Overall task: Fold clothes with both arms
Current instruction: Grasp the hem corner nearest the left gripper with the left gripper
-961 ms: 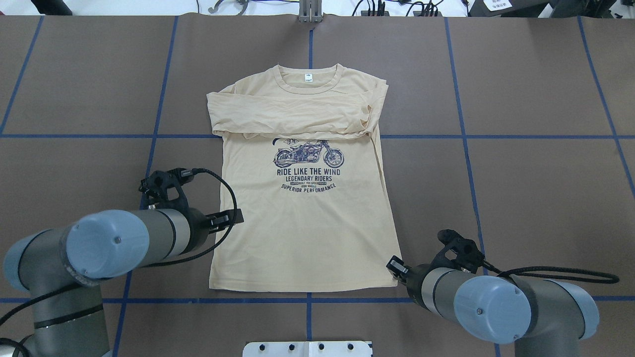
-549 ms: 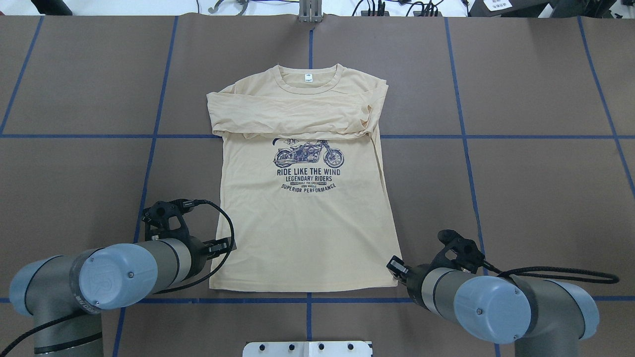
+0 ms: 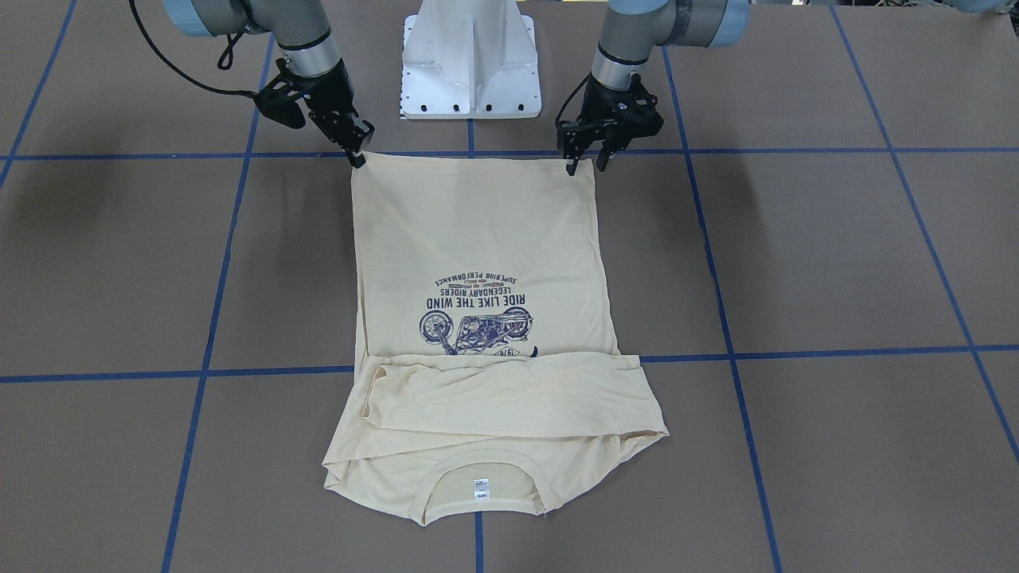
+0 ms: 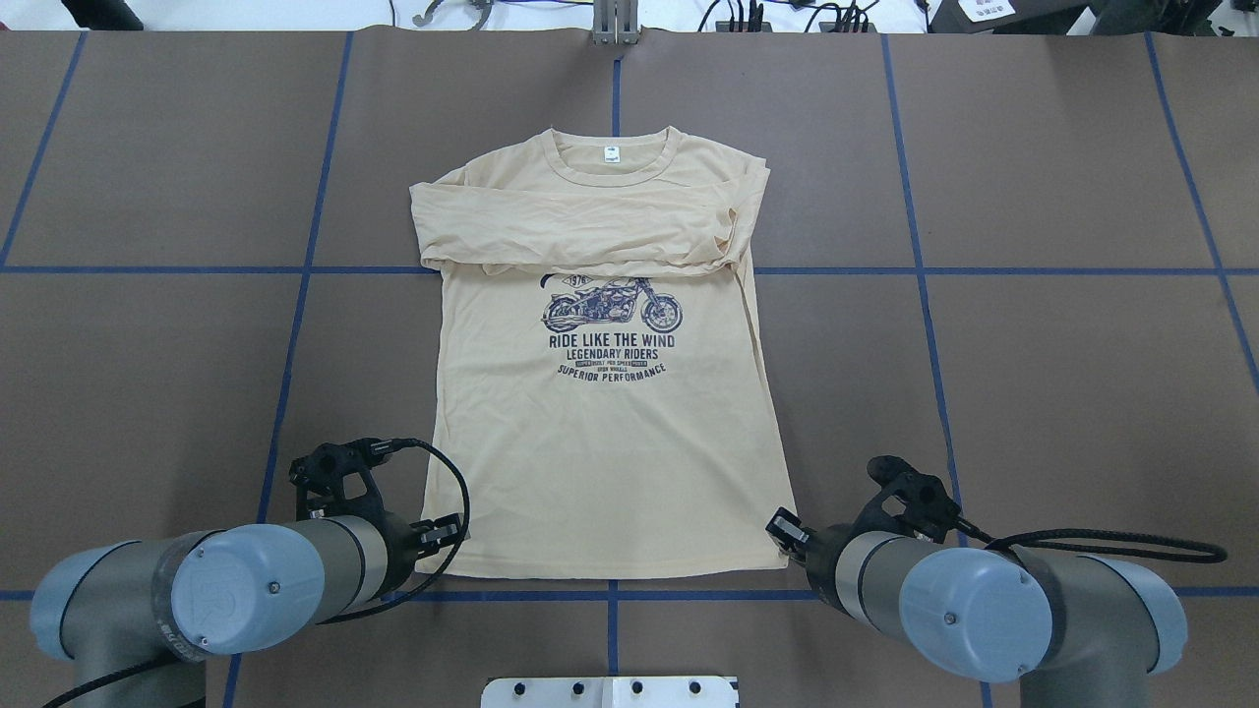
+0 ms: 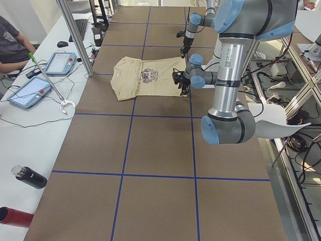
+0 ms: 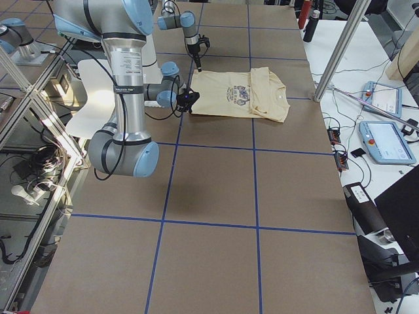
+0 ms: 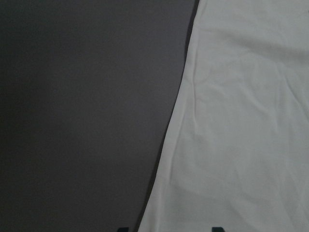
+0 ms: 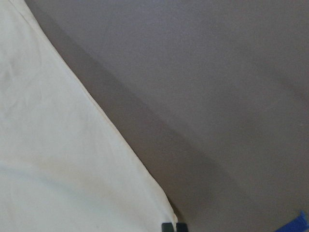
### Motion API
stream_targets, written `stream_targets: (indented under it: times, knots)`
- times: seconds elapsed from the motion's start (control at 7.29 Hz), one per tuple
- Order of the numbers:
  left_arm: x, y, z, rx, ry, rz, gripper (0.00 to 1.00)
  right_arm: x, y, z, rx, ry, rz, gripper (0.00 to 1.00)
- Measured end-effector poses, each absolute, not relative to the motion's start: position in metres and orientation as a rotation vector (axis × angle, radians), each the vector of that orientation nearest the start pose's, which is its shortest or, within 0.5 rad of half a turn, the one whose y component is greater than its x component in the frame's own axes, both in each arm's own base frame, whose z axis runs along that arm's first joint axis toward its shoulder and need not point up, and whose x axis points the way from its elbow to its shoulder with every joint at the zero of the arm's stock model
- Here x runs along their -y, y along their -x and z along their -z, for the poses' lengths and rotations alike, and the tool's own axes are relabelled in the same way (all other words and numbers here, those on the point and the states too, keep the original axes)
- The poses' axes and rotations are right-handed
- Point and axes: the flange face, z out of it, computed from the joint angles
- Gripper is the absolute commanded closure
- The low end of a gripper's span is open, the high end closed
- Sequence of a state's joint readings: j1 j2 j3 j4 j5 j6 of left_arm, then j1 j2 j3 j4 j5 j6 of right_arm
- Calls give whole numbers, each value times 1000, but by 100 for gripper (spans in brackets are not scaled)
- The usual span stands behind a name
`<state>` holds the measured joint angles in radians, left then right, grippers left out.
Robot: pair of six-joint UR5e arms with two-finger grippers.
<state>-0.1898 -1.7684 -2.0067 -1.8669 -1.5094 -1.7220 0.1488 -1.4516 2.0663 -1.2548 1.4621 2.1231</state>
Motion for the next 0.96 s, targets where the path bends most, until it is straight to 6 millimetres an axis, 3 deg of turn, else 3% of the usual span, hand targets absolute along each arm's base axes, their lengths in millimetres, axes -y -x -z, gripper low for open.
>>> stream_targets:
  times: [0.55,0.69,0.96]
  knots:
    - [230,-502,-337,-914,-54,331,41,218,483,-337,953,90,-699,100]
    - [229,-503,-337,-914,-50,328,44,218,483,-337,952,89,-699,100]
    - [228,-504,-337,-914,-48,326,63,219,483,-338,951,89,-700,100]
